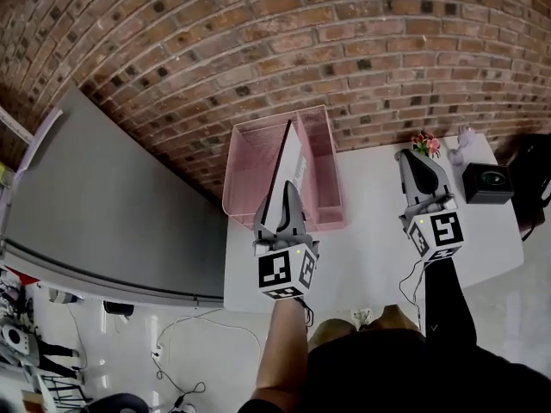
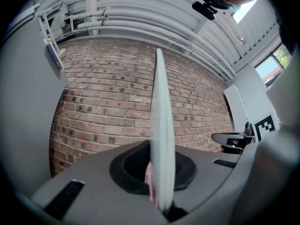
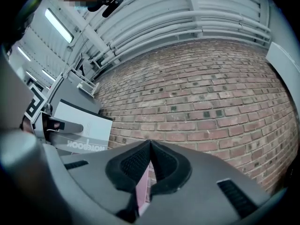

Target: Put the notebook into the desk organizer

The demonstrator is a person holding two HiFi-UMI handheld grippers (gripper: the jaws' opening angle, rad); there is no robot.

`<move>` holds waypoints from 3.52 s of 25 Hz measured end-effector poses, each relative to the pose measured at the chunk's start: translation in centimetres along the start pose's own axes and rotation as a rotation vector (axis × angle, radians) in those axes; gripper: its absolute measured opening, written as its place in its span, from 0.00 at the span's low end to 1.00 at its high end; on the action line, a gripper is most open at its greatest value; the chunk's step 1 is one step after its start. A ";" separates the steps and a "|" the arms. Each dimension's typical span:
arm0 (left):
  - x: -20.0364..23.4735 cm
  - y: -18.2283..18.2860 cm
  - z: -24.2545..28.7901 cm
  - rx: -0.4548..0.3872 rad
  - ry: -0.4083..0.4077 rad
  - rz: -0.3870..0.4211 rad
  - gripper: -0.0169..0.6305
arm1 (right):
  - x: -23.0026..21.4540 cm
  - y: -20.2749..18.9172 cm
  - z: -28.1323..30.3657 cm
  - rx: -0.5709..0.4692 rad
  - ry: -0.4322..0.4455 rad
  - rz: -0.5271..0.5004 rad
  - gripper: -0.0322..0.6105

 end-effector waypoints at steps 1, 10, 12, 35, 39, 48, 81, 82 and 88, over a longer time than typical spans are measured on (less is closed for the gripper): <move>-0.3 -0.1 0.3 0.001 0.002 0.002 0.06 | -0.4 -0.2 0.2 -0.002 0.004 0.004 0.08; 0.3 -1.9 0.3 0.044 0.054 -0.019 0.06 | -0.9 -2.3 1.7 0.000 0.055 0.067 0.08; 0.9 -2.6 -0.2 0.044 0.066 -0.084 0.06 | -0.4 -2.7 2.2 -0.002 0.072 0.078 0.08; 10.8 -10.4 -10.5 0.131 0.316 -0.599 0.06 | 10.2 -3.6 8.8 0.010 0.371 0.095 0.08; 11.8 -12.0 -11.5 0.133 0.351 -0.729 0.06 | 11.1 -3.4 9.2 0.014 0.389 0.081 0.08; 13.5 -14.8 -12.2 0.141 0.382 -0.940 0.06 | 12.4 -3.5 9.9 0.023 0.408 0.068 0.08; 12.5 -22.6 -7.5 0.324 0.386 -1.144 0.06 | 12.0 -4.6 10.7 0.084 0.369 -0.023 0.08; 12.6 -22.7 -7.4 0.333 0.388 -1.142 0.06 | 11.9 -4.6 10.7 0.086 0.366 -0.024 0.08; 12.2 -22.9 -6.1 0.344 0.385 -1.145 0.06 | 11.1 -4.5 10.9 0.088 0.358 -0.037 0.08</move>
Point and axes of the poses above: the fingertips, and each gripper's own axes: z forward along the fingers, x to its left, y out of its top, the point moved 4 cm from there along -z, backward along the fingers, and after that the axes turned 9 degrees about y, right-handed, at the moved point
